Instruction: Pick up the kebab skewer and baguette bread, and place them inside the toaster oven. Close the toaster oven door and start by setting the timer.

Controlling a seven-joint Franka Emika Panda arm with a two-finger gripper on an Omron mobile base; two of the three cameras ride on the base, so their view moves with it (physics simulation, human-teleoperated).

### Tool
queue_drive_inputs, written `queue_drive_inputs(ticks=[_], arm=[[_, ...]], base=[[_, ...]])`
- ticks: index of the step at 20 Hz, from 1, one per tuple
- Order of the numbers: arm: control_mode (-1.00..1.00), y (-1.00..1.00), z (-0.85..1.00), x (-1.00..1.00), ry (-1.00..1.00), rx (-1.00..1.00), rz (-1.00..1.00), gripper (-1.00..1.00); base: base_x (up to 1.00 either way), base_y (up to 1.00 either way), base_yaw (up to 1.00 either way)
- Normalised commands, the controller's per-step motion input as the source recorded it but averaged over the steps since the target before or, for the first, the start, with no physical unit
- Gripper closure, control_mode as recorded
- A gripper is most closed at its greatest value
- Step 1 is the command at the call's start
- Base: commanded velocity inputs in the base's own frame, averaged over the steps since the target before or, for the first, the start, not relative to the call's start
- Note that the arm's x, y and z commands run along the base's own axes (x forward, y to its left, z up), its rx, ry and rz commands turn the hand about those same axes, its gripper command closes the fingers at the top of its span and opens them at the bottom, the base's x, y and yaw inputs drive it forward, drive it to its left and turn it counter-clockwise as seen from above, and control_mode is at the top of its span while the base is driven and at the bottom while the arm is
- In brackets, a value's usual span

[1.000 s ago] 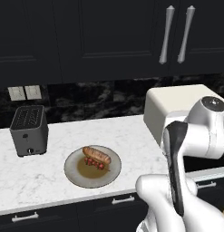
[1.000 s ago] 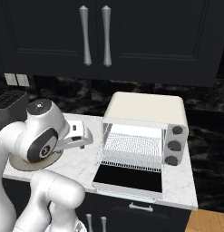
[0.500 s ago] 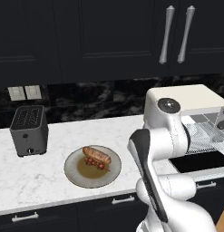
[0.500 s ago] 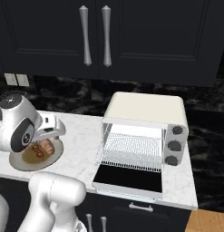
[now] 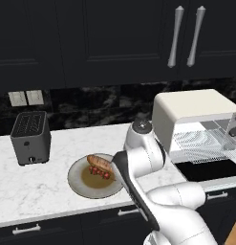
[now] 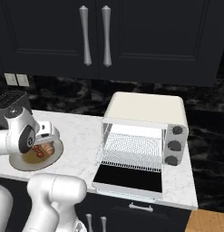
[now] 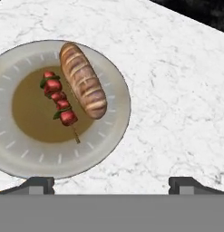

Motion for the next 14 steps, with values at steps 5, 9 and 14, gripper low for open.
queue_drive_inputs(ticks=[5, 9, 14], arm=[[-1.0, 0.06, -0.61, 0.79, 0.18, 0.0, 0.11, -1.0], [-1.0, 0.25, -0.37, 0.52, 0.15, 0.0, 0.15, -1.0], [-1.0, 0.35, -0.19, 0.38, 0.1, 0.0, 0.1, -1.0]], base=[[0.0, 0.0, 0.0], [0.0, 0.0, 0.0], [0.0, 0.0, 0.0]])
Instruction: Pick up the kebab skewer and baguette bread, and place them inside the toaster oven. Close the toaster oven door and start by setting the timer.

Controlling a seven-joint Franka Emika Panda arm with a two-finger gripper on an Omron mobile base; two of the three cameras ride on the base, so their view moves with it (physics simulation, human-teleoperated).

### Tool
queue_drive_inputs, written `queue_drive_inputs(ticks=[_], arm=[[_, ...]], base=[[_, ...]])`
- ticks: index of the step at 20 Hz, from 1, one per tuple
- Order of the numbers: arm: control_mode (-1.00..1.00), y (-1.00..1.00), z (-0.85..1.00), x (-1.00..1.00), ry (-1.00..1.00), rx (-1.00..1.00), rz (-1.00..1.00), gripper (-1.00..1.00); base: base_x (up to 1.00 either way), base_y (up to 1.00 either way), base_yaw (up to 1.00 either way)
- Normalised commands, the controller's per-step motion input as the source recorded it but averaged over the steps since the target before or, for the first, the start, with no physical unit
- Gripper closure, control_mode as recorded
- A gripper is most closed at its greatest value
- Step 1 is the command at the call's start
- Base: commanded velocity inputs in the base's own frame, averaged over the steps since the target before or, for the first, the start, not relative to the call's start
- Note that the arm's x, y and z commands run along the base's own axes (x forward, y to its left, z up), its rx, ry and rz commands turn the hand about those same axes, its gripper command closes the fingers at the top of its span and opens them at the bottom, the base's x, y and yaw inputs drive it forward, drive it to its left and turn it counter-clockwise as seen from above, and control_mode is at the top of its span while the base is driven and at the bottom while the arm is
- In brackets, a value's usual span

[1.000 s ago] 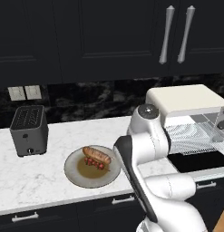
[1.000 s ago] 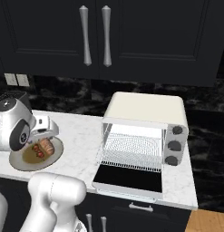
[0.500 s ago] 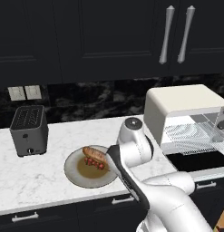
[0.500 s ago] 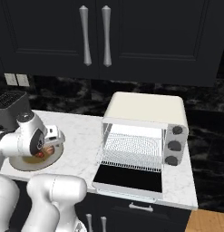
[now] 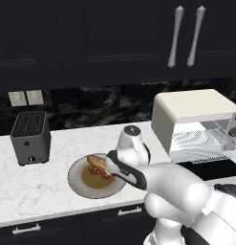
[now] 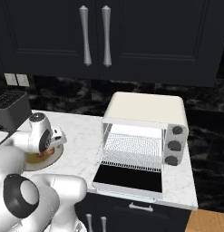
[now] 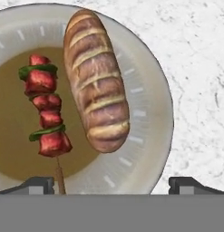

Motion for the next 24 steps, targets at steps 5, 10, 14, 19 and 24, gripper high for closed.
queue_drive_inputs(ticks=[5, 10, 14, 19, 24], arm=[[-1.0, 0.26, -0.21, 0.33, 0.12, 0.0, 0.06, -1.0], [-1.0, 0.12, -0.3, 0.24, 0.08, -0.01, 0.03, -1.0], [-1.0, 0.0, -0.15, 0.29, 0.0, -0.03, 0.03, -1.0], [-1.0, 0.0, -0.2, 0.13, 0.0, -0.03, 0.03, -1.0], [-1.0, 0.05, -0.37, -0.01, 0.0, -0.02, 0.02, -1.0]], base=[[0.0, 0.0, 0.0], [0.0, 0.0, 0.0], [0.0, 0.0, 0.0], [0.0, 0.0, 0.0], [0.0, 0.0, 0.0]])
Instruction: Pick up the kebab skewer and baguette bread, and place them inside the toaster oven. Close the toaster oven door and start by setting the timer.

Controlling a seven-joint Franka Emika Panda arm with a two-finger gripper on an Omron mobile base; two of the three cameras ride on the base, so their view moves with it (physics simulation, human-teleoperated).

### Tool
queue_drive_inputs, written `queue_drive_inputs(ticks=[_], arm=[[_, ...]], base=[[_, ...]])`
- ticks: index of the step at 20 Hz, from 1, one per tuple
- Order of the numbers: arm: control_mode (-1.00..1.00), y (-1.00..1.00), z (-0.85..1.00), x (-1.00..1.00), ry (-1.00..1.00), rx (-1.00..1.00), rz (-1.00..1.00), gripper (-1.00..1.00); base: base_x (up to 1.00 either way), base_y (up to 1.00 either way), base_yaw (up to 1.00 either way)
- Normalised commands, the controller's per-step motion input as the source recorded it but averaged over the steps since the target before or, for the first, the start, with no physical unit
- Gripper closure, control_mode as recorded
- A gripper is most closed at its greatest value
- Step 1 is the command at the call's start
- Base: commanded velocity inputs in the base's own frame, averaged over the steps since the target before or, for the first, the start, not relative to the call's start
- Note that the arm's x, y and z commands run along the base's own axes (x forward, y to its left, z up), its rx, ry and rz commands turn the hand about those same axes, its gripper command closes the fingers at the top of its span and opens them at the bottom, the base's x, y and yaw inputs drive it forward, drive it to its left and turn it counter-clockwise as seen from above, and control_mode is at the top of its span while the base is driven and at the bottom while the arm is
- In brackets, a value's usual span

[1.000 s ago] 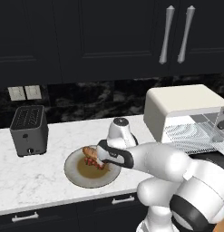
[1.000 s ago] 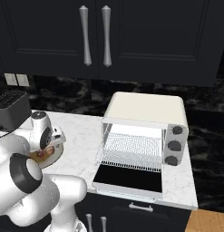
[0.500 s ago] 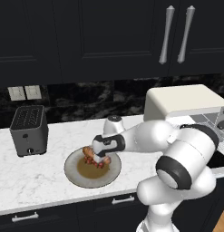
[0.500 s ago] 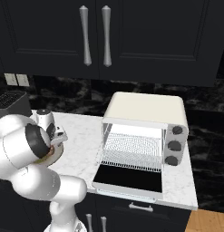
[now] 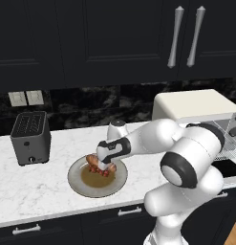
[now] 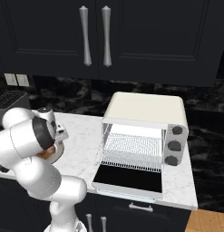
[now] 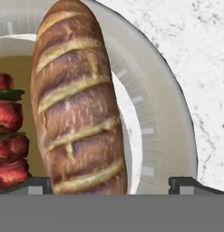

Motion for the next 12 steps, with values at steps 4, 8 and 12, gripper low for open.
queue_drive_inputs(ticks=[4, 8, 12], arm=[[-1.0, 0.24, -0.35, -0.08, 0.0, -0.01, 0.01, -1.0], [-1.0, 0.3, -0.29, -0.12, 0.0, -0.01, 0.0, -1.0], [-1.0, 0.19, -0.41, -0.11, 0.0, -0.01, 0.0, -1.0]], base=[[0.0, 0.0, 0.0], [0.0, 0.0, 0.0], [0.0, 0.0, 0.0]])
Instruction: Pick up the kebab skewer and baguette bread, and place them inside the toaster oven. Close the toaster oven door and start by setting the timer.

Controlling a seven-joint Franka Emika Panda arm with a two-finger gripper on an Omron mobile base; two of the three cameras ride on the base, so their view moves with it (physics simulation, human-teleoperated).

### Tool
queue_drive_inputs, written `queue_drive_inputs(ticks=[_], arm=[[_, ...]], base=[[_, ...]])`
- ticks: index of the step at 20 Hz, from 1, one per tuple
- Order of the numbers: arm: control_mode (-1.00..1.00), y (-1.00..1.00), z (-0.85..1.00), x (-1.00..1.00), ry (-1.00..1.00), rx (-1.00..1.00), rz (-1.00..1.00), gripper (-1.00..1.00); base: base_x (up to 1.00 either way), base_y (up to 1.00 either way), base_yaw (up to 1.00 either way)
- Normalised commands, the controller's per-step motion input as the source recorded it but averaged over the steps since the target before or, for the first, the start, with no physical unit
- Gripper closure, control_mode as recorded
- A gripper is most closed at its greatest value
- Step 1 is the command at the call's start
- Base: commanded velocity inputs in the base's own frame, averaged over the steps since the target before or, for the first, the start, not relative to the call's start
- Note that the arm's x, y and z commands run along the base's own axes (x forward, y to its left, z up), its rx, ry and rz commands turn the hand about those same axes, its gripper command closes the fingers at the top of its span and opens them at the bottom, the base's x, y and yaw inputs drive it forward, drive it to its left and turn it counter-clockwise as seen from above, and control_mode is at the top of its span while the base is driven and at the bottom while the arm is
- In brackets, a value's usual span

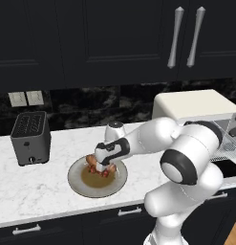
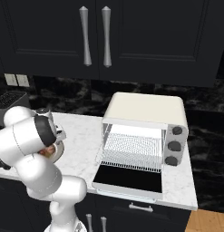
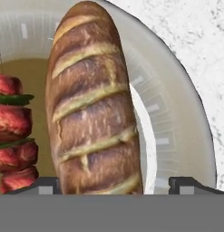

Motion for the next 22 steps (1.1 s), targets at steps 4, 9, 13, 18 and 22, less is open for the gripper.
queue_drive_inputs(ticks=[4, 9, 13, 18, 22], arm=[[-1.0, 0.06, -0.48, 0.0, 0.0, 0.0, 0.0, -1.0], [-1.0, 0.13, -0.47, -0.09, 0.0, 0.0, 0.0, 1.0], [-1.0, 0.22, -0.5, -0.22, 0.0, 0.0, 0.0, 1.0], [-1.0, 0.03, -0.35, -0.04, 0.0, 0.0, 0.0, 1.0], [-1.0, 0.0, 0.37, -0.05, 0.0, 0.0, 0.0, 1.0]], base=[[0.0, 0.0, 0.0], [0.0, 0.0, 0.0], [0.0, 0.0, 0.0], [0.0, 0.0, 0.0], [0.0, 0.0, 0.0]])
